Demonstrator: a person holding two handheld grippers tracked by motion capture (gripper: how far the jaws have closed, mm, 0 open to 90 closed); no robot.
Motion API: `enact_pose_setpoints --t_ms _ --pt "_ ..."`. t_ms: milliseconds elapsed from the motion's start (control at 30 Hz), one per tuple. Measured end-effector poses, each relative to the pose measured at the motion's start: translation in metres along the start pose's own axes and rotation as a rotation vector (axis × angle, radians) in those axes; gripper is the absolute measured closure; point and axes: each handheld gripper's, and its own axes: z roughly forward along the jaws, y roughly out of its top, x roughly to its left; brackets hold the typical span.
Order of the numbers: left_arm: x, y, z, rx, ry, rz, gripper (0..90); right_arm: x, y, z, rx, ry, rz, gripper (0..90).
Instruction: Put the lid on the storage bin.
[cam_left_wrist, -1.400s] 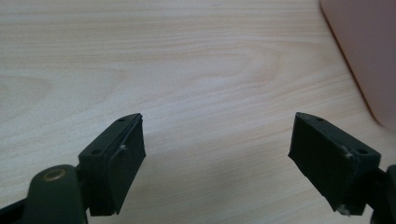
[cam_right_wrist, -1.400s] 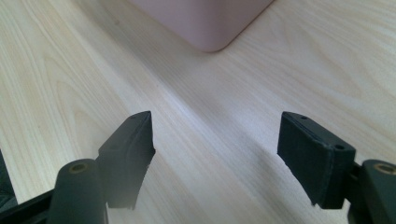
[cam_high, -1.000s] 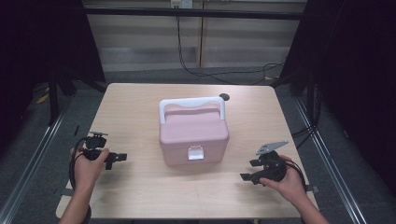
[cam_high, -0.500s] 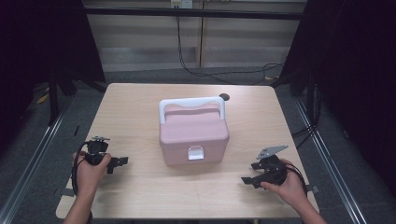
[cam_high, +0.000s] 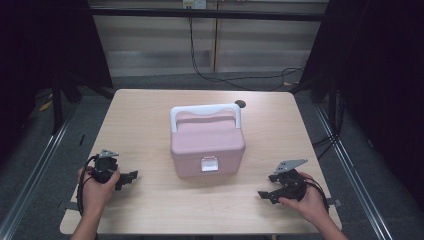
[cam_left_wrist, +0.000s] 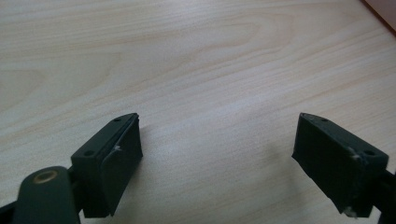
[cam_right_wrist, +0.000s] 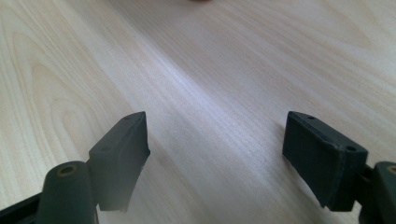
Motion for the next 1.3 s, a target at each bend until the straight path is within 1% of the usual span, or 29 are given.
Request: enact_pose_setpoints --t_ms 67,100,133,200,233,267,300,333,367,400,433,533,600,633,700,733,867,933,967,1000,1033,1300 --pt "0.000 -0.003 0.000 -0.016 0.004 0.015 15.0 0.002 -0.001 0.000 -0.003 -0.011 -0.020 20.5" --pt "0.000 -0.003 0.000 -0.015 0.003 0.022 14.9 0.002 -0.003 0.001 -0.020 -0.012 -0.032 19.5" --pt "-0.001 -0.004 0.000 -0.024 0.006 0.019 14.9 0.002 -0.003 0.001 -0.020 -0.012 -0.032 19.5" --pt "-0.001 -0.005 0.000 -0.025 0.009 0.036 15.0 0.003 -0.005 0.002 -0.032 -0.017 -0.047 19.4" --pt "-0.001 -0.006 0.000 -0.034 0.010 0.038 15.0 0.004 -0.005 0.002 -0.030 -0.025 -0.054 18.8" --pt "-0.001 -0.007 0.000 -0.043 0.005 0.028 14.9 0.004 -0.006 0.002 -0.037 -0.022 -0.058 18.4" --pt "-0.001 -0.007 -0.001 -0.046 0.002 0.029 14.9 0.004 -0.007 0.002 -0.044 -0.022 -0.061 18.4" --pt "0.000 -0.008 -0.001 -0.051 0.000 0.032 14.8 0.005 -0.008 0.002 -0.045 -0.028 -0.061 18.4" --pt "0.001 -0.010 -0.001 -0.065 -0.004 0.025 14.8 0.005 -0.010 0.003 -0.062 -0.037 -0.077 18.2" --pt "0.001 -0.011 -0.001 -0.072 -0.013 0.022 14.8 0.005 -0.010 0.003 -0.062 -0.037 -0.077 18.2" --pt "0.001 -0.012 -0.001 -0.080 -0.012 0.023 14.8 0.006 -0.012 0.004 -0.075 -0.046 -0.086 18.0" --pt "0.001 -0.014 -0.001 -0.095 -0.015 0.026 14.8 0.007 -0.013 0.005 -0.085 -0.052 -0.094 17.8" --pt "0.000 -0.015 -0.001 -0.094 -0.004 0.057 14.8 0.007 -0.014 0.005 -0.097 -0.053 -0.095 17.7" --pt "-0.001 -0.016 -0.001 -0.092 0.001 0.069 14.6 0.006 -0.016 0.006 -0.114 -0.052 -0.096 17.4" --pt "-0.002 -0.018 0.000 -0.107 0.003 0.069 14.1 0.006 -0.016 0.006 -0.121 -0.056 -0.096 16.9" --pt "-0.003 -0.019 0.001 -0.122 0.003 0.071 11.9 0.006 -0.017 0.007 -0.134 -0.056 -0.094 16.6" --pt "-0.003 -0.021 0.000 -0.129 -0.002 0.075 10.5 0.006 -0.017 0.007 -0.135 -0.058 -0.095 16.4" --pt "-0.004 -0.021 0.000 -0.124 0.001 0.087 10.5 0.006 -0.017 0.007 -0.135 -0.058 -0.095 16.4" --pt "-0.006 -0.021 0.001 -0.120 0.014 0.096 10.4 0.006 -0.017 0.007 -0.135 -0.058 -0.096 16.4" --pt "-0.006 -0.021 0.001 -0.120 0.014 0.096 10.0 0.006 -0.017 0.007 -0.135 -0.058 -0.096 16.4" --pt "-0.007 -0.021 0.001 -0.111 0.021 0.114 9.1 0.006 -0.017 0.007 -0.135 -0.059 -0.095 16.4" --pt "-0.007 -0.021 0.002 -0.110 0.019 0.116 8.6 0.006 -0.017 0.007 -0.135 -0.059 -0.095 16.4"
